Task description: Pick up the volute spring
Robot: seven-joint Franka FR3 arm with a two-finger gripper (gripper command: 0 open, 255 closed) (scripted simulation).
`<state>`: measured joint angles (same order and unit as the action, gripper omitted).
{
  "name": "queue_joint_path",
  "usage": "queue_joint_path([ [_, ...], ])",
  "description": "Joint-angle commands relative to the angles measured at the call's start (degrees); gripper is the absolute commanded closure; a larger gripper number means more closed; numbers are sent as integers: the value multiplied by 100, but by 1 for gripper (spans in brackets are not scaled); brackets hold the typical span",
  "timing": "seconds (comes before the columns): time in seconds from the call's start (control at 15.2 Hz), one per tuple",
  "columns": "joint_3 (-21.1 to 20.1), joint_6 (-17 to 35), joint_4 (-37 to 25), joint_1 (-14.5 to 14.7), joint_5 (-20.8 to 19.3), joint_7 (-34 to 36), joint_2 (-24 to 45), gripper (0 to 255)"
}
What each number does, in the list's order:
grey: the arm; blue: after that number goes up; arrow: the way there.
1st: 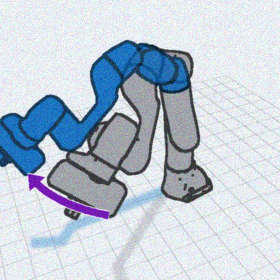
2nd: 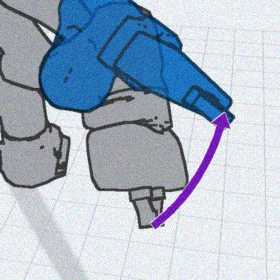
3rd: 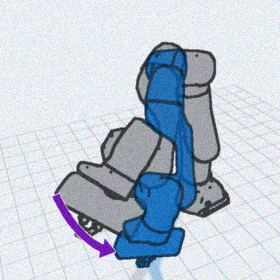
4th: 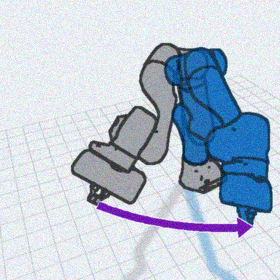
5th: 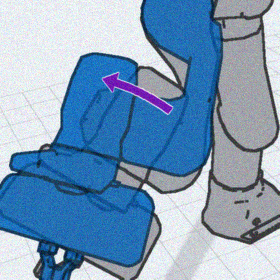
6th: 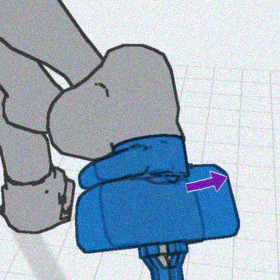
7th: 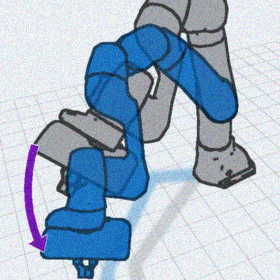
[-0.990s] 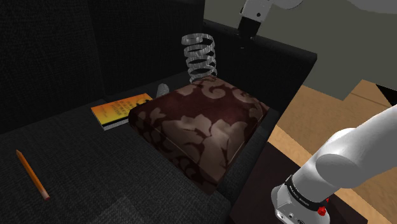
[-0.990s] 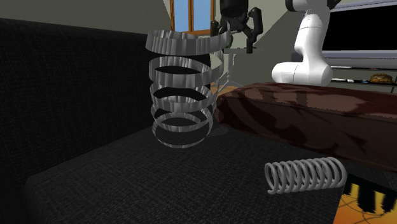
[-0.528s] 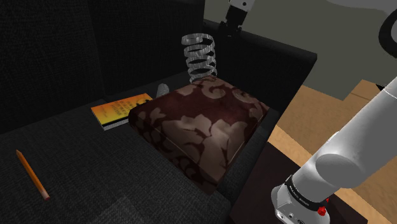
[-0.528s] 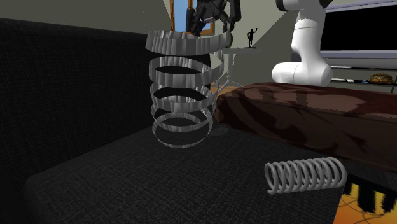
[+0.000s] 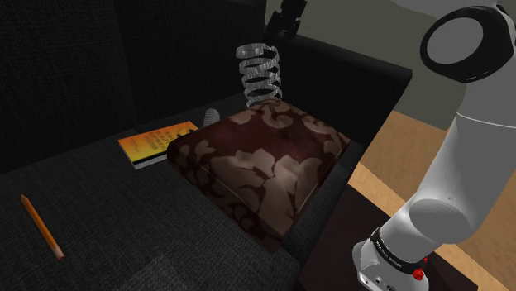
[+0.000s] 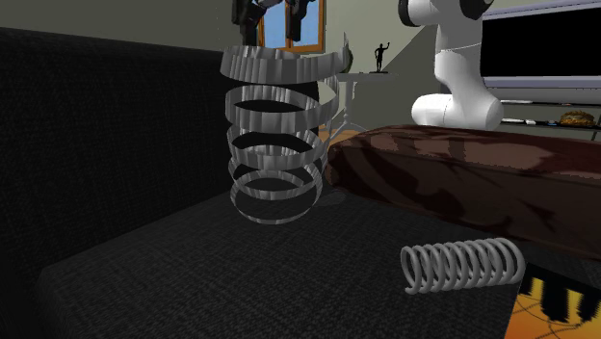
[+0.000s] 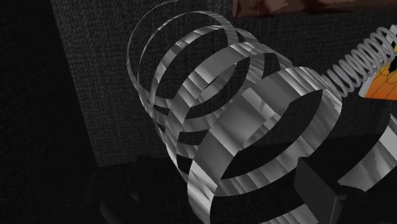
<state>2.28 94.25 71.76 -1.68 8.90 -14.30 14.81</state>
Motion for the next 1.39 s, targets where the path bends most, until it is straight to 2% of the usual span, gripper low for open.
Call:
queue_joint_path([
  [0.0, -3, 17, -171, -5, 12, -8, 163, 0],
  [0.33, -5, 471, 434, 12, 13, -64, 16, 0],
  [0.53, -5, 521, 498, 13, 13, -71, 3, 0],
  [0.59, -5, 532, 518, 15, 12, -70, -6, 255],
  [1.12, -5, 535, 525, 15, 13, -71, -11, 255],
  [1.32, -4, 345, 272, 8, 12, -49, 51, 255],
])
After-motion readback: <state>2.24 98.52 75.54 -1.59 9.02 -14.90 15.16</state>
